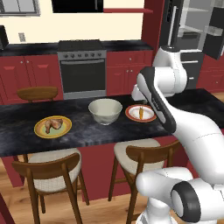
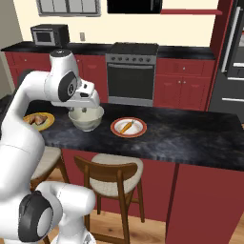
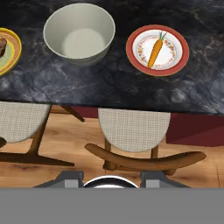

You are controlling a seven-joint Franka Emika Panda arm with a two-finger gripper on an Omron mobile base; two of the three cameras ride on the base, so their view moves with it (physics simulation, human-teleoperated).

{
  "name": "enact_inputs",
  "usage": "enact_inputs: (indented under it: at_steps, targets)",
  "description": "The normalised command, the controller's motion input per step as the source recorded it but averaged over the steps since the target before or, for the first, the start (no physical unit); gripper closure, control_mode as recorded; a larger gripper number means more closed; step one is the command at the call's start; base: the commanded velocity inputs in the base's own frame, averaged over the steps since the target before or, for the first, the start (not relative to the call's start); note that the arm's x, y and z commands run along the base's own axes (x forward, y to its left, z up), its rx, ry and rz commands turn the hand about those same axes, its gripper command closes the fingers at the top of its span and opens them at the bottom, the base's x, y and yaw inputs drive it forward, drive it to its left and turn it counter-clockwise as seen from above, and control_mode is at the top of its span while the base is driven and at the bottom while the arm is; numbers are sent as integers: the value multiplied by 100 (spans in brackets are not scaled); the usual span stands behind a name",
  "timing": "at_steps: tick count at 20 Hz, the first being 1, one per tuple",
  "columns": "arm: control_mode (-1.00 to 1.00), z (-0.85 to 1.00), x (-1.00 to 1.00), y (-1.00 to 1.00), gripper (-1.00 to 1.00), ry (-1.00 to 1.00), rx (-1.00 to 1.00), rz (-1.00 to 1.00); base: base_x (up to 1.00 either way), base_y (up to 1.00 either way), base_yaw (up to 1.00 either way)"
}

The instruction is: Pick the chicken drumstick and carrot from their plates and place them in the bowl. Then put the bowl in the fridge.

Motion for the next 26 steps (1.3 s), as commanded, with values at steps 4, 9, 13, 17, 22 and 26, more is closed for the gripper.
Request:
enact_inputs:
  at_steps: [4, 9, 13, 17, 22, 26]
  targets:
    - [-100, -6, 5, -6, -100, -2, -1, 0, 0, 0, 0]
    - [-100, -19, 30, -31, -100, 5, -6, 0, 0, 0, 0]
    - [-100, -19, 48, -32, -100, 8, -2, -4, 0, 0, 0]
    - [-100, -18, 57, -26, -100, 19, 0, -16, 0, 0, 0]
    - [-100, -21, 55, -29, -100, 15, 0, -11, 0, 0, 0]
    - [-100, -23, 48, -37, -100, 19, 1, 0, 0, 0, 0]
